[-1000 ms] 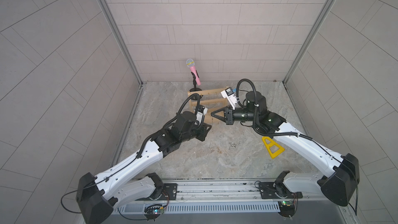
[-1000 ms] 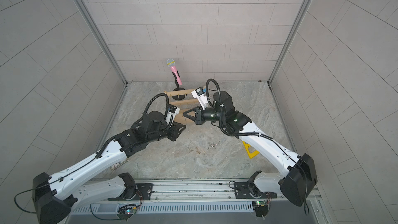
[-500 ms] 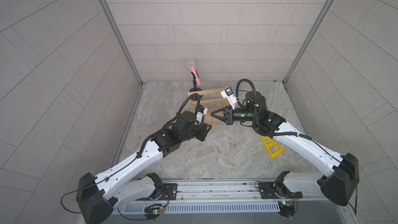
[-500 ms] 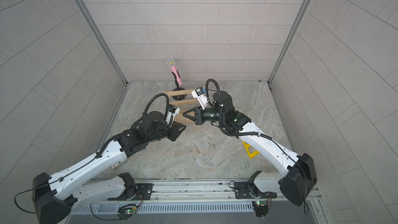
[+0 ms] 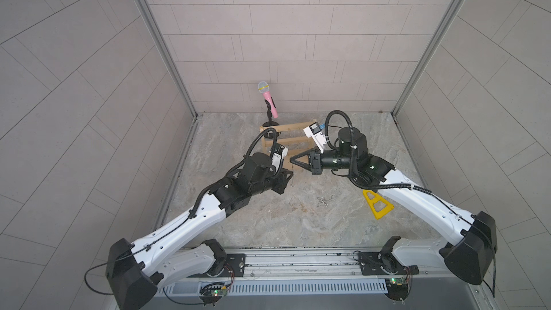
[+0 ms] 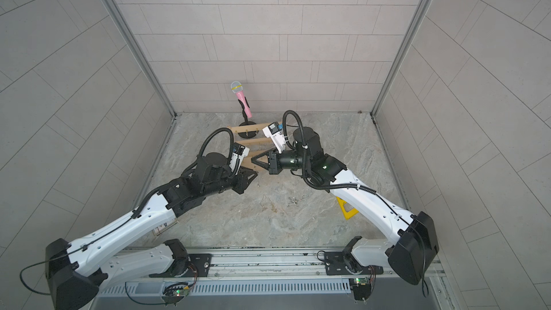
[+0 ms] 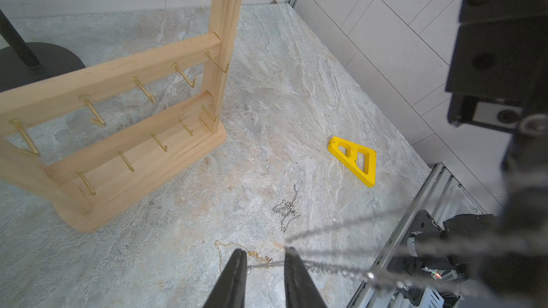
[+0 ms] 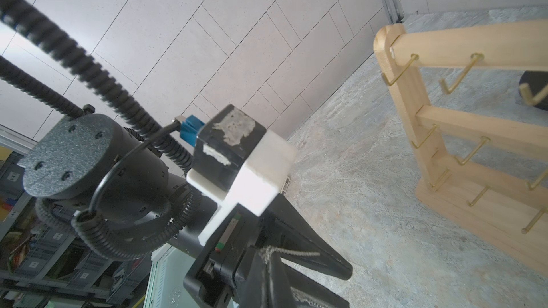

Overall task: Hang the necklace on the jewelry display stand
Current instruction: Pick up the necklace from the center of the board.

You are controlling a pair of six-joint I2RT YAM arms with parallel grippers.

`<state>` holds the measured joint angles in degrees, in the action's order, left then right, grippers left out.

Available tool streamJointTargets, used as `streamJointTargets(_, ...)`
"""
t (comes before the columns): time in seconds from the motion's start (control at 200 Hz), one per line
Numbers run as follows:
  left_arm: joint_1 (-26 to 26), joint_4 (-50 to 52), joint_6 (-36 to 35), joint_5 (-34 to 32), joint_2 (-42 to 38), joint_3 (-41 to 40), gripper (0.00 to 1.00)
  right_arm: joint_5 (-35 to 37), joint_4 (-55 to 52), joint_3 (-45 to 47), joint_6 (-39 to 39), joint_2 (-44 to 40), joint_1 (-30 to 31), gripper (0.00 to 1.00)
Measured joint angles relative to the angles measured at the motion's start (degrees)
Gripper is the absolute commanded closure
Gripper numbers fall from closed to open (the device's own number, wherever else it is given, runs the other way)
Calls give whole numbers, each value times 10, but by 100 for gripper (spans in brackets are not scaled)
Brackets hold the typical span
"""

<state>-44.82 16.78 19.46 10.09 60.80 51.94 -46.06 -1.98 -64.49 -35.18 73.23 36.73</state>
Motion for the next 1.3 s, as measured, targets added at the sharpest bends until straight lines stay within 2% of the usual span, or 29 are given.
streamJointTargets(1.301, 0, 20, -11, -19, -14, 0, 76, 4, 0, -3, 0, 13, 0, 100)
